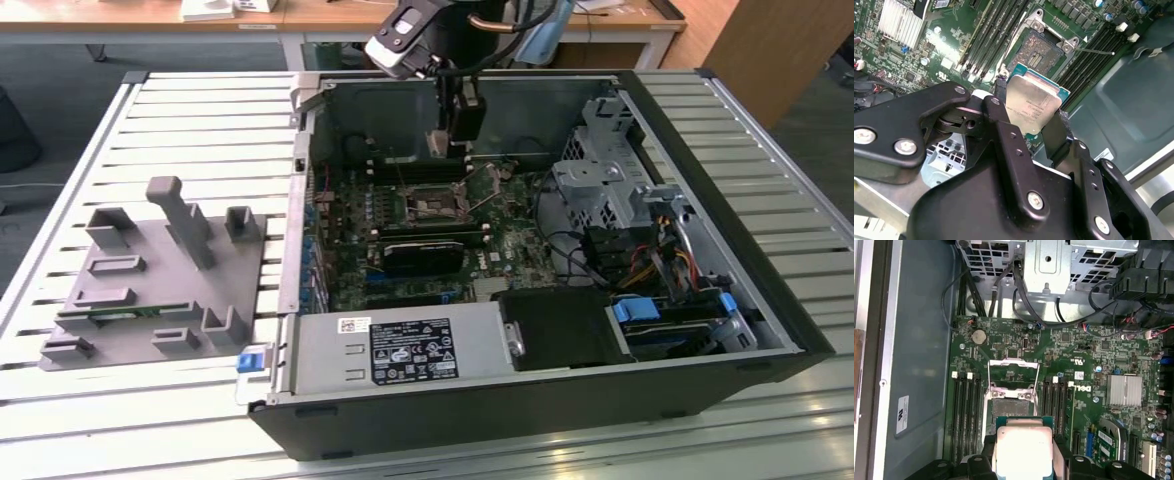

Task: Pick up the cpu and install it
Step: 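Place the cpu into insertion slot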

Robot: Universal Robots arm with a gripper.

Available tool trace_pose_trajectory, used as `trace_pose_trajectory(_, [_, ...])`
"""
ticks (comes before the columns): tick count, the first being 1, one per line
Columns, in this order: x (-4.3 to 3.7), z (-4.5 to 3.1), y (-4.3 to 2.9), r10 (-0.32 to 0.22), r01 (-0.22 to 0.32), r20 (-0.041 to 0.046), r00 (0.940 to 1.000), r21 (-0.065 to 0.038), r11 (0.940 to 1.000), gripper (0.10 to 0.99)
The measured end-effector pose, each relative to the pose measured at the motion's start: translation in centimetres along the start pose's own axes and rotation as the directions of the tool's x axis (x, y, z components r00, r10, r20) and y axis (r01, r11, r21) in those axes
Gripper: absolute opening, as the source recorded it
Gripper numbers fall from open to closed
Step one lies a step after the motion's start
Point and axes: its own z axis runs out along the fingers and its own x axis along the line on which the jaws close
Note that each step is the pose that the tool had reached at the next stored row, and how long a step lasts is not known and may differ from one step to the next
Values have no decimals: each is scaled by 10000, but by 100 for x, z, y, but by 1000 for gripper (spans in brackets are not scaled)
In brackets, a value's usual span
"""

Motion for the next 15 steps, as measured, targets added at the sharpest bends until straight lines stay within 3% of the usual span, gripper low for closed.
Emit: trace_pose_trajectory(15, [0,65,-2,0,0,-1,10000,-1,10000,533])
